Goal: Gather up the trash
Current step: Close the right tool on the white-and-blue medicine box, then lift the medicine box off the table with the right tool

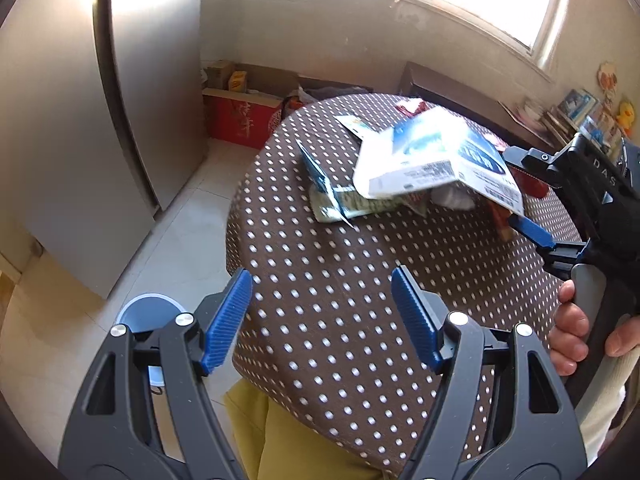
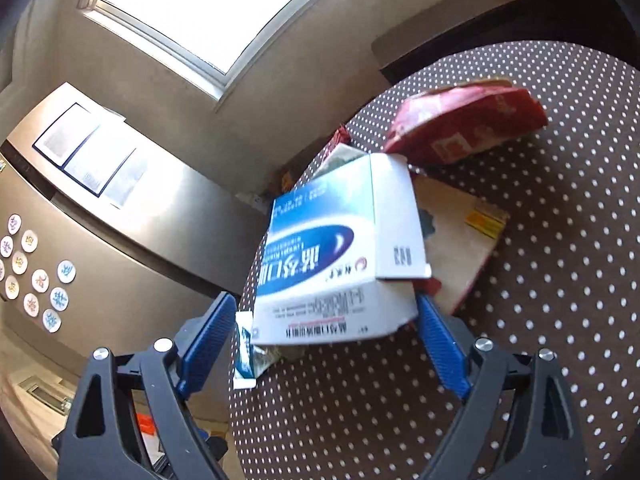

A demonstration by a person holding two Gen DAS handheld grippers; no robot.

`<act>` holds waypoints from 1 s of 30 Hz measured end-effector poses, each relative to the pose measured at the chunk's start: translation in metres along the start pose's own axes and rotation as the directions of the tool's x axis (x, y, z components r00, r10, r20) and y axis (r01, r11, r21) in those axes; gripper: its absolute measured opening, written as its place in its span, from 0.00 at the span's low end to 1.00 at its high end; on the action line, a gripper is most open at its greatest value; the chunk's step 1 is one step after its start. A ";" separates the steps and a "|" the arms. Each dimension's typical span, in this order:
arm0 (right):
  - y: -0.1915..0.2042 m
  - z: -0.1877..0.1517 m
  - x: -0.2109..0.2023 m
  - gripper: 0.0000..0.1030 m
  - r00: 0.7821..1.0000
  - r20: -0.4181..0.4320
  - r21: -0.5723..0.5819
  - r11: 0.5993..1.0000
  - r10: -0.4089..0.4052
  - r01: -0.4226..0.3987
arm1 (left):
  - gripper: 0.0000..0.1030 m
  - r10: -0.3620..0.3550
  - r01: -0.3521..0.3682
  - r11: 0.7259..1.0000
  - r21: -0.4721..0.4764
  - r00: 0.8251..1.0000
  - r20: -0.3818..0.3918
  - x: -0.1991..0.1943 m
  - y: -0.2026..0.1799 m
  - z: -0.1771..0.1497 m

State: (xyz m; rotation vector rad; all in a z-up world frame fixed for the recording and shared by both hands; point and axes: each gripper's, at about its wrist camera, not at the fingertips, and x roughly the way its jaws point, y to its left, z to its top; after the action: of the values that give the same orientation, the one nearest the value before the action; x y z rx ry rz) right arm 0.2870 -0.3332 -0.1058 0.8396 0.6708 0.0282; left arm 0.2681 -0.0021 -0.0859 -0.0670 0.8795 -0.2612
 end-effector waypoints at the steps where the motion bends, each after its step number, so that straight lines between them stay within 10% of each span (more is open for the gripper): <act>1: 0.004 0.002 0.004 0.68 1.000 0.006 -0.003 1.000 -0.021 0.021 | 0.70 0.006 -0.006 1.000 -0.003 1.000 0.003 0.001 0.002 0.003; 2: 0.007 0.004 0.010 0.46 1.000 0.001 0.002 1.000 -0.030 0.030 | 0.70 0.009 -0.009 1.000 -0.006 1.000 0.005 0.002 0.004 0.005; 6: 0.005 0.009 0.025 0.32 0.999 -0.015 0.067 0.997 0.031 -0.030 | 0.70 0.001 -0.001 1.000 -0.016 1.000 0.002 0.008 0.010 0.010; 30: 0.027 0.006 -0.108 0.18 0.960 0.215 -0.132 0.979 0.180 -0.154 | 0.74 -0.065 0.064 0.998 0.013 0.997 0.040 -0.004 -0.020 0.009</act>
State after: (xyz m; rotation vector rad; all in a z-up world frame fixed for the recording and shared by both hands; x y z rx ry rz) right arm 0.2109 -0.3490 -0.0264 0.7734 0.3785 0.1213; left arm 0.2685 -0.0212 -0.0734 -0.0899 0.8370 -0.3240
